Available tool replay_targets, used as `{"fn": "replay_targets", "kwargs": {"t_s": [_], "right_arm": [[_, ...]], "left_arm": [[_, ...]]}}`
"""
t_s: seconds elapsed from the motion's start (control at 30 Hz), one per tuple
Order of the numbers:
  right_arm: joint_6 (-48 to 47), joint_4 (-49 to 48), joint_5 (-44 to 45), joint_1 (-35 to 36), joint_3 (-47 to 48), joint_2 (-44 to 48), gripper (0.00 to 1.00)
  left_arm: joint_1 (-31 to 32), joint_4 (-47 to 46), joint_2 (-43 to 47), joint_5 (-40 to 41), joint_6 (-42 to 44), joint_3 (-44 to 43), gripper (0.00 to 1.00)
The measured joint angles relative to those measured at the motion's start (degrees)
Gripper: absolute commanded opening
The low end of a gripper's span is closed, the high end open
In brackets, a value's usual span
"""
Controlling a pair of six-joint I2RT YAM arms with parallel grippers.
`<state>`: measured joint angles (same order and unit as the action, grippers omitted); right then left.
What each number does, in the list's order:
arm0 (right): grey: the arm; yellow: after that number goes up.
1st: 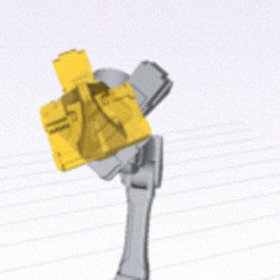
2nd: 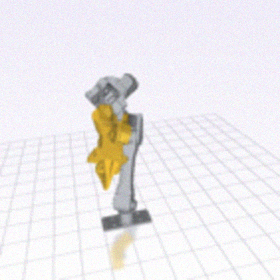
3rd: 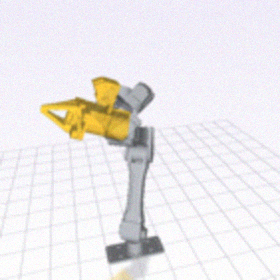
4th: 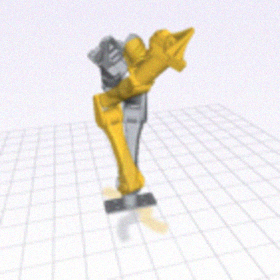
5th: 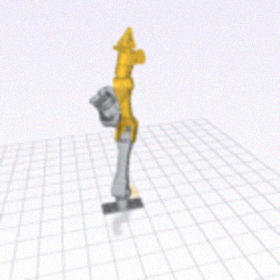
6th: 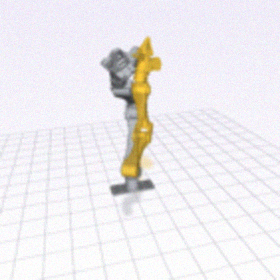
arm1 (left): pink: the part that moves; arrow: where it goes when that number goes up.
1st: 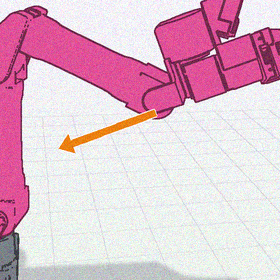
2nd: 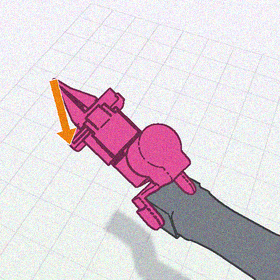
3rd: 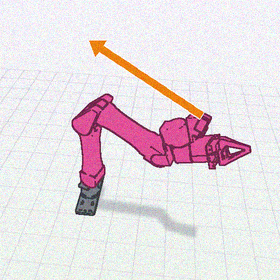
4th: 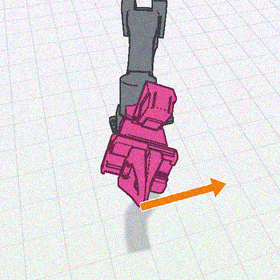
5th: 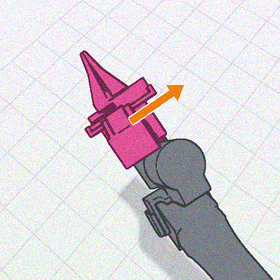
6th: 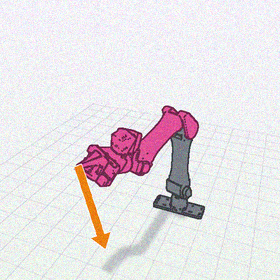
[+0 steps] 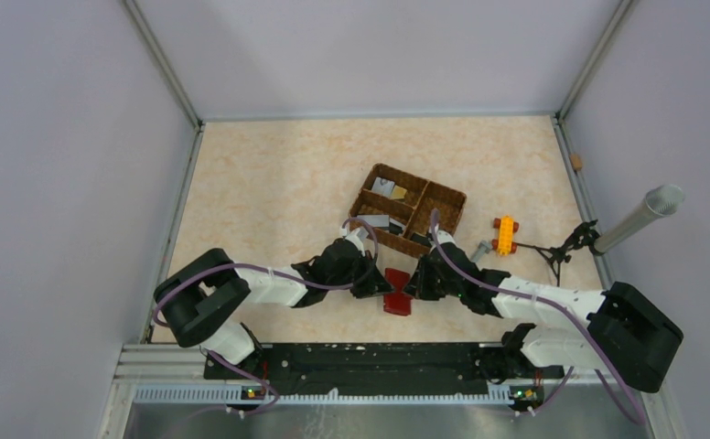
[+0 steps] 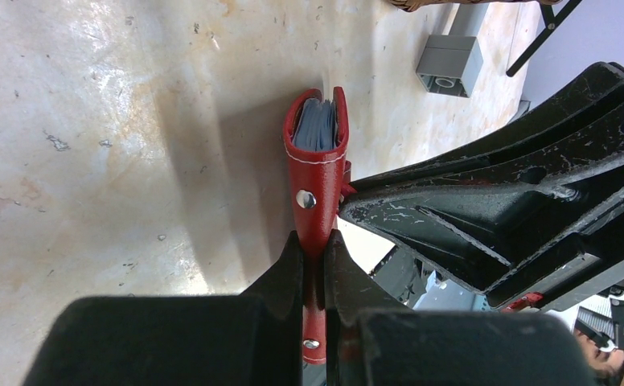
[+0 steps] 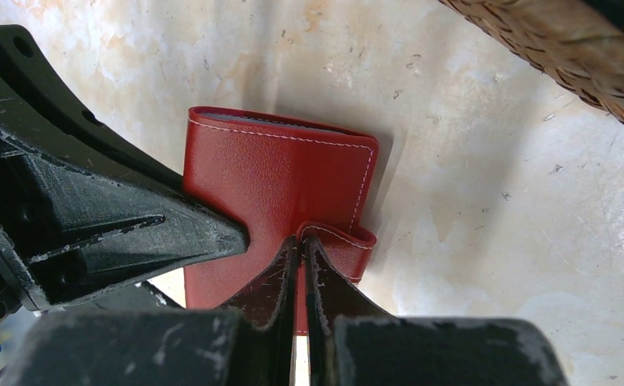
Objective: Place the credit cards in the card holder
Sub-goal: Close the card holder at the center of the board.
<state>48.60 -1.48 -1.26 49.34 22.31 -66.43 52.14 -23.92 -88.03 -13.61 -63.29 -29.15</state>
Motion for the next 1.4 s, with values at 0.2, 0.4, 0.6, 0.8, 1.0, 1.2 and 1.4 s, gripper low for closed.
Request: {"fn": "replay_targets", "kwargs": {"t_s": [0.2, 0.4, 0.6, 0.8, 1.0, 1.2, 1.4], "right_arm": [[0.02, 0.7, 0.2, 0.13, 0.31, 0.07, 0.02], [0.0, 1.29, 0.61, 0.44, 0.46, 0.46, 0.04], [-0.02, 2.38, 0.76, 1.03, 1.22, 0.42, 0.04], [-0.09, 2.6, 0.96, 1.36, 1.51, 0.24, 0.02], [-0.26, 3.21, 1.05, 1.51, 2.36, -0.79, 0.0], [-0.66, 4.04, 1.11, 1.64, 3.37, -1.75, 0.0], [-1.03, 5.4, 1.6, 2.05, 4.79, -3.13, 0.0]], "left_arm": [[0.0, -0.02, -0.02, -0.02, 0.0, 0.0, 0.0], [-0.04, -0.33, -0.24, -0.31, 0.0, -0.02, 0.0], [-0.15, -0.44, -0.35, -0.5, 0.0, -0.02, 0.0], [-0.24, -0.42, -0.37, -0.57, 0.0, -0.02, 0.0], [-0.31, -0.28, -0.52, -0.52, 0.0, -0.02, 0.0], [-0.46, -0.15, -0.63, -0.66, 0.0, -0.02, 0.0], [-0.52, 0.09, -0.63, -0.63, 0.0, -0.02, 0.0]]}}
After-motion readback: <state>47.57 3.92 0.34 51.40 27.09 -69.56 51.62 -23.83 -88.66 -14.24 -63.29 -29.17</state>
